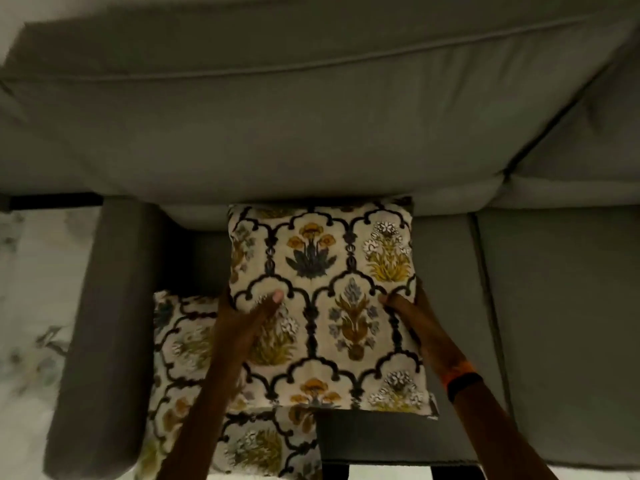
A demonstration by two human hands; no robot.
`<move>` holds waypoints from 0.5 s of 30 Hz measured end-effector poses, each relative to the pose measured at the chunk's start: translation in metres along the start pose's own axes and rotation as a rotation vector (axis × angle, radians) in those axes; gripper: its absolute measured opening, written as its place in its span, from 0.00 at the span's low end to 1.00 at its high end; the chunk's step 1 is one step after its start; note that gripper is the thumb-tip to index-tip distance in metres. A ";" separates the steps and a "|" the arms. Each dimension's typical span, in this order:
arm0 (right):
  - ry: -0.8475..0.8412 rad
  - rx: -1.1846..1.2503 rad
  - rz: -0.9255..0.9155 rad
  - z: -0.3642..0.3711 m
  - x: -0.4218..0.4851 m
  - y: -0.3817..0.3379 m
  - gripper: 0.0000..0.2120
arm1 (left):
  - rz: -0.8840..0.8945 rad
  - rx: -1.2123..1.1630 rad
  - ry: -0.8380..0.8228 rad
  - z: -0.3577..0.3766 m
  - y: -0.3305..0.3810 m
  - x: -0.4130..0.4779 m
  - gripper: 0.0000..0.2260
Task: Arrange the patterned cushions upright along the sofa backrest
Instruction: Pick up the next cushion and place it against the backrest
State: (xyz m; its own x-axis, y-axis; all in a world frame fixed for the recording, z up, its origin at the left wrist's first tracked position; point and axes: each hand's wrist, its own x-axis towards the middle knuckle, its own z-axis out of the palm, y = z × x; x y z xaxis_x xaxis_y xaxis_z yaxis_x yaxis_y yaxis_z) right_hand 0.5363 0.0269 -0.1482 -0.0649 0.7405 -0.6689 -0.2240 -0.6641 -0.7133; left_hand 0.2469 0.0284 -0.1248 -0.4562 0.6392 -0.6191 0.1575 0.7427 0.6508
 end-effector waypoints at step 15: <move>0.279 -0.291 -0.465 -0.347 0.036 -0.125 0.42 | 0.543 -0.133 -0.356 0.338 0.062 -0.081 0.41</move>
State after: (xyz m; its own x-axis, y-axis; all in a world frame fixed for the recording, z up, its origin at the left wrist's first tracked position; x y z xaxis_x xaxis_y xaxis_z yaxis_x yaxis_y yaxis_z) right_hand 0.8993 0.1007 -0.1557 0.2418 0.9305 -0.2753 0.1098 -0.3081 -0.9450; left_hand 0.5891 0.0902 -0.1830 -0.0218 0.9597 -0.2800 0.1639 0.2797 0.9460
